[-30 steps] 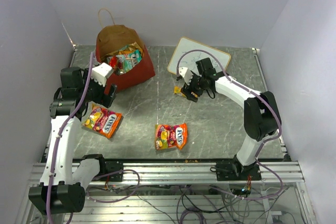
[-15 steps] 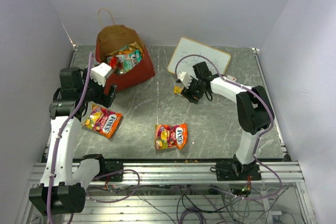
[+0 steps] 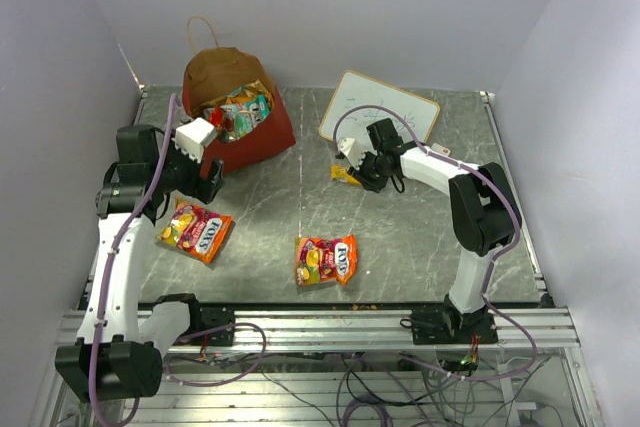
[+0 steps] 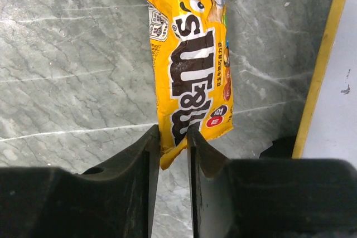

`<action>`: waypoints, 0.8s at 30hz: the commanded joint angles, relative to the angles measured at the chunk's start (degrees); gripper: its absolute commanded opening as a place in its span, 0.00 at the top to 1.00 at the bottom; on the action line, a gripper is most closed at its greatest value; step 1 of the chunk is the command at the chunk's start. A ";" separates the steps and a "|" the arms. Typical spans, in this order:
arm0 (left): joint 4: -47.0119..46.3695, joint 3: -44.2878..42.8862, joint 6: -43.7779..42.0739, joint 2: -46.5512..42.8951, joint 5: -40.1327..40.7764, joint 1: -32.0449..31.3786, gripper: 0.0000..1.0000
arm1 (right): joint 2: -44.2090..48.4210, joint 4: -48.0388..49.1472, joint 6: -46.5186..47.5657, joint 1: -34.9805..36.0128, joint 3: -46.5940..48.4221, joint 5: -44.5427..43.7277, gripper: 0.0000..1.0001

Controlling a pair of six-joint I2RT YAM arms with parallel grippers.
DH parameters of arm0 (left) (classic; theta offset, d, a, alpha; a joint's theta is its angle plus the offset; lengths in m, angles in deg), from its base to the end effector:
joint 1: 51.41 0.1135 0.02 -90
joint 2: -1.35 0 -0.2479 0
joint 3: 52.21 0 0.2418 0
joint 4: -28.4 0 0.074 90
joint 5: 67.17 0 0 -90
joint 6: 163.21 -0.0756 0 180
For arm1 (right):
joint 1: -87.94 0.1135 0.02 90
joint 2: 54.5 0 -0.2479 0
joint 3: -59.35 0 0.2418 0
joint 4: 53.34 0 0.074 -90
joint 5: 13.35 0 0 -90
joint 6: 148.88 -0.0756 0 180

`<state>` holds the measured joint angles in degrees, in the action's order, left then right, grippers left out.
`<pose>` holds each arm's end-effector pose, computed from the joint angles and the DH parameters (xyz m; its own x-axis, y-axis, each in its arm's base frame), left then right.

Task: Place the snacks into the paper bag
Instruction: Pick up the snack from the center of the board.

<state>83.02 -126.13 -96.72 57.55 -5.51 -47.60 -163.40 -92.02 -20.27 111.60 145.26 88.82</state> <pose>0.2267 -0.0209 0.3087 -0.4216 0.3238 -0.8470 0.5327 0.8443 0.0576 0.3536 0.1723 0.1234 -0.3280 -0.8097 -0.4866 -0.8812 0.4478 -0.1511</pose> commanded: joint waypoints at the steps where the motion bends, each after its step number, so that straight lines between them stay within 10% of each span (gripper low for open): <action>1: 1.24 -3.46 -0.99 1.58 -5.19 0.29 0.05 | 0.05 -1.39 0.06 -0.26 0.18 0.37 0.78; 9: 7.61 -7.10 -7.66 3.55 -7.43 -4.89 0.08 | 4.19 -4.08 -0.66 -0.22 -0.11 4.14 1.00; 24: 8.93 -13.35 -15.40 12.25 -10.50 -23.36 0.10 | 15.26 -16.57 -3.12 -0.76 8.72 27.10 1.00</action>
<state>91.87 -135.53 -109.07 67.15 -12.24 -67.59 -151.27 -104.55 -21.83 111.14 150.64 106.65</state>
